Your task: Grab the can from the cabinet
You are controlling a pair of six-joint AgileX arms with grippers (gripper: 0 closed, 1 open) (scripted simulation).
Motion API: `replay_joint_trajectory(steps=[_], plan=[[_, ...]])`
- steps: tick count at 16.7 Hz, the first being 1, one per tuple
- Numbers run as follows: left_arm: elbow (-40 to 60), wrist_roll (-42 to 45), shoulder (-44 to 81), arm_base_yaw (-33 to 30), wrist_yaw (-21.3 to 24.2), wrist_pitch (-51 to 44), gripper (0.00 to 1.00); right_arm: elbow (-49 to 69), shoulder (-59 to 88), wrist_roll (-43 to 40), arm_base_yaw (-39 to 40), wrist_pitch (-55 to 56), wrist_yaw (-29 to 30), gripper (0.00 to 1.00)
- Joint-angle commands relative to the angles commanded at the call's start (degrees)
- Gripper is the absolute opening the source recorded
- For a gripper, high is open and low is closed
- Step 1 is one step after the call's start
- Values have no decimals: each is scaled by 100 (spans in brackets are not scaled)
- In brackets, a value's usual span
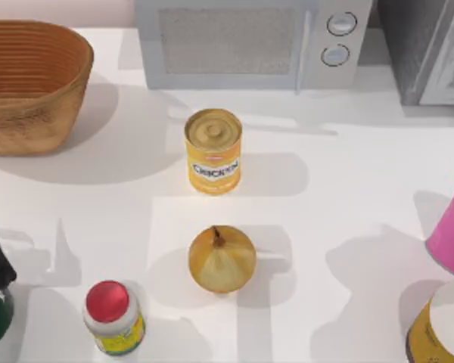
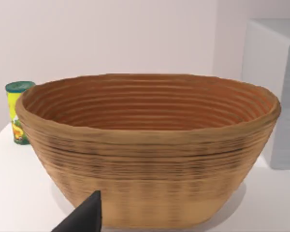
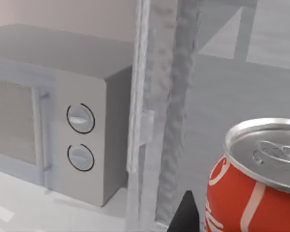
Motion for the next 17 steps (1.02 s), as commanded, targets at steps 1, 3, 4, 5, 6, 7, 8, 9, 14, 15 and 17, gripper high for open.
replay_joint_trajectory(steps=[1,3,4,5,6,7,8,9,14,15,17], plan=[[0,0,0,0,0,0,100,187,581,-15,-259,364,-434,0],[0,0,0,0,0,0,100,547,1714,-39,-748,1070,-1274,0],[0,0,0,0,0,0,100,714,2254,-47,-970,1404,-1672,0],[0,0,0,0,0,0,100,872,2774,-54,-1176,1722,-2052,0],[0,0,0,0,0,0,100,1018,3268,-60,-1363,2023,-2411,0],[0,0,0,0,0,0,100,1152,3733,-65,-1530,2302,-2746,0],[0,0,0,0,0,0,100,1273,4163,-69,-1677,2558,-3053,0],[0,0,0,0,0,0,100,1381,4553,-73,-1805,2788,-3331,0],[0,0,0,0,0,0,100,1683,5651,-84,-2142,3455,-4142,0],[0,0,0,0,0,0,100,1694,5692,-85,-2154,3480,-4174,0],[0,0,0,0,0,0,100,1694,5692,-85,-2154,3480,-4174,0]])
